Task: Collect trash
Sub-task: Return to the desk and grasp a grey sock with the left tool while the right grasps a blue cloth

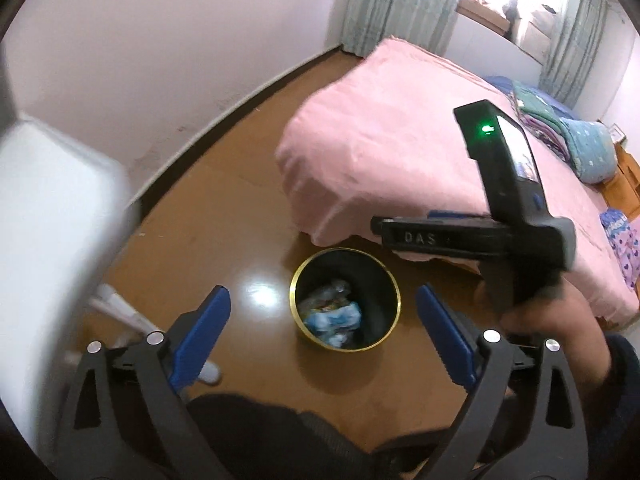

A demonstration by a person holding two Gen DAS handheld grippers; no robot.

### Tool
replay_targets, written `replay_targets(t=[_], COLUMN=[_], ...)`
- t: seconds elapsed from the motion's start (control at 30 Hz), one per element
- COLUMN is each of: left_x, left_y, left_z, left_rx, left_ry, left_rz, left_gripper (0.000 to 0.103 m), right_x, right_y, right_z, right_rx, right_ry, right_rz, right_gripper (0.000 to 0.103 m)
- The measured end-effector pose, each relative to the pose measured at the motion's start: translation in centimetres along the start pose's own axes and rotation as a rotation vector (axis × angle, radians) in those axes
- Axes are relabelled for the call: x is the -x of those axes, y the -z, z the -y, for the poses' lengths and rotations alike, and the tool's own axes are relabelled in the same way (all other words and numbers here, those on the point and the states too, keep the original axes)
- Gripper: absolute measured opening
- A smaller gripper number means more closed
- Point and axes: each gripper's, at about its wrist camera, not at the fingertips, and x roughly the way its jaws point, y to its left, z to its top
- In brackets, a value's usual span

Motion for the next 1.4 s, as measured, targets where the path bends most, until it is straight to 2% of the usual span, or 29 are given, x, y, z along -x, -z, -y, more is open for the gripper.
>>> replay_targets(t=[0.1,0.17,0.23,0.3,0.4,0.43,0.57,0.73,0.8,0.9,1.07,1.13,1.17,1.2,1.4], left_x=[5.1,8.9,12.4,15.5,20.4,21.3,26.9,31.6,32.3,33.2,31.9,30.8,30.3,29.5,26.2], left_y=[0.8,1.7,3.0,4.5,7.9,8.7,14.2,21.5,23.1,24.4,24.0,23.1,22.5,21.7,19.0], left_z=[-1.9,-4.1,-6.8,-10.0,-16.3,-17.7,-24.3,-29.7,-30.6,-31.2,-31.9,-32.1,-32.2,-32.3,-33.3], left_rx=[0.026,0.052,0.085,0.133,0.257,0.289,0.485,0.692,0.736,0.766,0.727,0.697,0.681,0.668,0.599], left_ry=[-0.025,-0.075,-0.139,-0.220,-0.379,-0.410,-0.508,-0.571,-0.566,-0.555,-0.511,-0.509,-0.507,-0.502,-0.518], left_rz=[0.038,0.066,0.091,0.101,0.104,0.101,0.122,0.170,0.172,0.189,0.173,0.158,0.152,0.150,0.119], left_gripper=[0.093,0.093,0.093,0.093,0.093,0.093,0.093,0.093,0.093,0.093,0.093,0.093,0.093,0.093,0.093], right_x=[3.6,5.8,8.6,10.2,11.7,12.1,13.5,14.8,14.6,13.1,10.7,10.1,10.0,10.1,13.0], right_y=[-0.6,-0.7,-0.8,-0.6,1.2,1.9,5.0,7.9,8.5,9.8,11.0,11.3,11.2,11.0,9.1], right_z=[-3.6,-6.1,-10.4,-15.1,-24.0,-27.0,-39.5,-51.6,-55.4,-61.2,-65.9,-66.3,-66.2,-65.9,-62.2], right_rx=[0.082,0.119,0.194,0.299,0.517,0.579,0.783,0.940,0.975,0.999,1.011,1.014,1.014,1.008,0.975], right_ry=[0.019,-0.020,-0.134,-0.257,-0.473,-0.537,-0.694,-0.763,-0.776,-0.742,-0.660,-0.644,-0.643,-0.662,-0.709], right_rz=[0.119,0.173,0.220,0.212,0.123,0.093,-0.018,-0.113,-0.165,-0.243,-0.286,-0.291,-0.298,-0.307,-0.221], right_gripper=[0.078,0.079,0.080,0.081,0.081,0.081,0.081,0.081,0.081,0.081,0.079,0.044,0.019,0.020,0.020])
